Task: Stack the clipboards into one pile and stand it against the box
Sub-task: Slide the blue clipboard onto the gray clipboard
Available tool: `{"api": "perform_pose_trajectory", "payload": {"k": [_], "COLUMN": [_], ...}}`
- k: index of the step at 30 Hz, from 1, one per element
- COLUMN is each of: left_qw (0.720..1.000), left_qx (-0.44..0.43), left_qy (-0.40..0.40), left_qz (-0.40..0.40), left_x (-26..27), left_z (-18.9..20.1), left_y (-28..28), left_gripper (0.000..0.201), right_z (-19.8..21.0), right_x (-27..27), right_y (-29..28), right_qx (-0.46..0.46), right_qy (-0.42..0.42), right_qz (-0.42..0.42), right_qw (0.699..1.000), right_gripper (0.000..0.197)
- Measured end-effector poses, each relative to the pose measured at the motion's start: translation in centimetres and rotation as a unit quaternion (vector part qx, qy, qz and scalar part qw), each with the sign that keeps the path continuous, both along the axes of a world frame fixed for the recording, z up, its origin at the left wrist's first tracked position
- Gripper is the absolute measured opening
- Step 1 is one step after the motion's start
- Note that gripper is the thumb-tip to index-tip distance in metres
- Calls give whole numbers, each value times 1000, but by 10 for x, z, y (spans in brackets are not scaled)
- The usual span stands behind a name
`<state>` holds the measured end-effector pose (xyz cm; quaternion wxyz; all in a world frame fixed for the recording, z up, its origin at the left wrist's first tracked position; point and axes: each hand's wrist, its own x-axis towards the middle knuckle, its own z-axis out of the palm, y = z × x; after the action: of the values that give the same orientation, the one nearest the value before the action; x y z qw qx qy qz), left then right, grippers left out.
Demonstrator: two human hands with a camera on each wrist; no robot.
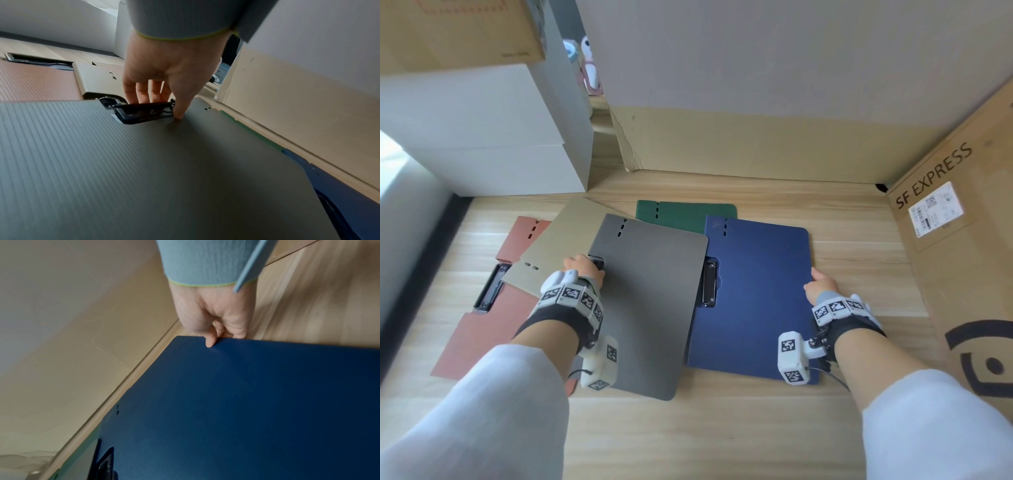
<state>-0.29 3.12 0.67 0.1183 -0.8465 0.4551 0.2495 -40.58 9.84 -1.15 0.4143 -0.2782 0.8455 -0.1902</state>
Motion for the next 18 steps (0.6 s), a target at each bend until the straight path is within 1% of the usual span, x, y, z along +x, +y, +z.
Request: {"api": "perform_pose_trajectory", "payload": {"k": [4,6,10,13,16,18], "left_qw": [999,998,999,999,995,992], "left_qx": [-4,-3,-8,-33,-92,-111], "left_qy": [-25,-41,-32,-13,33,59], "left_qz": [-24,-39,-40,-41,-3,3], "left_x": [-1,-4,-8,-9,-6,-5], "left_z": [-1,-4,-2,3,13,22], "left_y": [2,3,3,0,-8,-17], "left_gripper": [42,42,46,44,44,46], "right_z": [0,0,-2,-3,-3,-1], "right_x": [-6,-7,-9,-10,-8,-8], "right_y": [3,4,5,4,2,2], "right_qx": [5,12,12,2,1,9], "right_qy": [11,11,9,11,2,5], "right_qz": [-5,-2,9,7,-42,-60], "right_qw": [1000,1000,1000,1000,999,998], "right_gripper": [49,49,48,47,53,52]}}
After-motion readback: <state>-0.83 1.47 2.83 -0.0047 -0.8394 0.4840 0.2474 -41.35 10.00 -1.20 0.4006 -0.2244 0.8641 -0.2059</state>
